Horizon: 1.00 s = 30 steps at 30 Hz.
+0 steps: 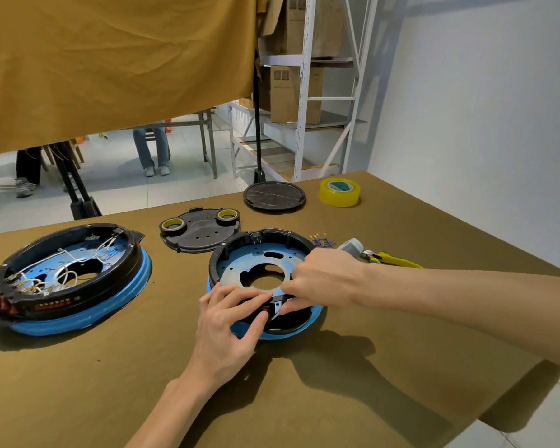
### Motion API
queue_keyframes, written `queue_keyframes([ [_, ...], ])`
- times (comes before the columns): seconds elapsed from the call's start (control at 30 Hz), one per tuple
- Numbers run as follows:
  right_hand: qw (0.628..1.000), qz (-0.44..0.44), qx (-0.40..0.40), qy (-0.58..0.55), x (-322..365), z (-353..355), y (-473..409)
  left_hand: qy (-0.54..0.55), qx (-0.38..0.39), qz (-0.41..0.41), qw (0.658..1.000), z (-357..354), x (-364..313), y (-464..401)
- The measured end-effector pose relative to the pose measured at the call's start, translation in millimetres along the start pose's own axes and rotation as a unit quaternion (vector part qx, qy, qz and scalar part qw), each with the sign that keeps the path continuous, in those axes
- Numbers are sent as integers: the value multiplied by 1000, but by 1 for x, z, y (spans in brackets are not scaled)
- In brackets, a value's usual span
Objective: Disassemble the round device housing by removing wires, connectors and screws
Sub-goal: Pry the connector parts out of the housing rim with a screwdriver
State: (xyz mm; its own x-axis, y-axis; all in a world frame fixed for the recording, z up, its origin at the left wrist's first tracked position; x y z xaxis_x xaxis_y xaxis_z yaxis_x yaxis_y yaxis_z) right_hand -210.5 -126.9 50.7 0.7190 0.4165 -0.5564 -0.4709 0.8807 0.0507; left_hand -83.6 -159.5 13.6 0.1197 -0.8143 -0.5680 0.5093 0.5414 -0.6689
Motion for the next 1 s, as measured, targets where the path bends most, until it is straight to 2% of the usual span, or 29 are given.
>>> queue_keyframes([
  [0.13, 999, 28, 0, 35, 6, 6, 3, -2, 0, 3, 1000, -1, 2, -1],
  [0.27, 1000, 19, 11, 2, 2, 1, 2, 1, 3, 2, 1000, -1, 3, 0],
  [0.43, 989, 24, -147, -15, 2, 14, 6, 11, 5, 13, 1000, -2, 6, 0],
  [0.6, 974, 38, -222, -9, 4, 19, 10, 18, 5, 17, 1000, -2, 4, 0],
  [0.77, 966, 34, -255, -22, 4, 18, 14, 18, 9, 18, 1000, -2, 5, 1],
  [0.9, 966, 25, -253, -44, 3, 19, 14, 17, 15, 20, 1000, -3, 5, 0],
  [1.0, 965, -18, -261, -26, 4, 19, 23, 16, 18, 20, 1000, -2, 4, 1],
])
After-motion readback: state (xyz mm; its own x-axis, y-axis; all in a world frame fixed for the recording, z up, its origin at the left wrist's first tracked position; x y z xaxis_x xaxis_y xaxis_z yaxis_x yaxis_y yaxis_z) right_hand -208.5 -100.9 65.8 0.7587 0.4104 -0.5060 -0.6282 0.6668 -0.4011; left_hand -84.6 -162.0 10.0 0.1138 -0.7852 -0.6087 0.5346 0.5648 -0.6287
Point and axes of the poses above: each hand's wrist, its own y-axis away from the middle knuckle, its own z-axis out of the back of the hand, x = y × z, the point moved 9 cm from there along -y, towards the middle knuckle, and after that the axes turned 5 degrees about y, right-handed, at the moved point
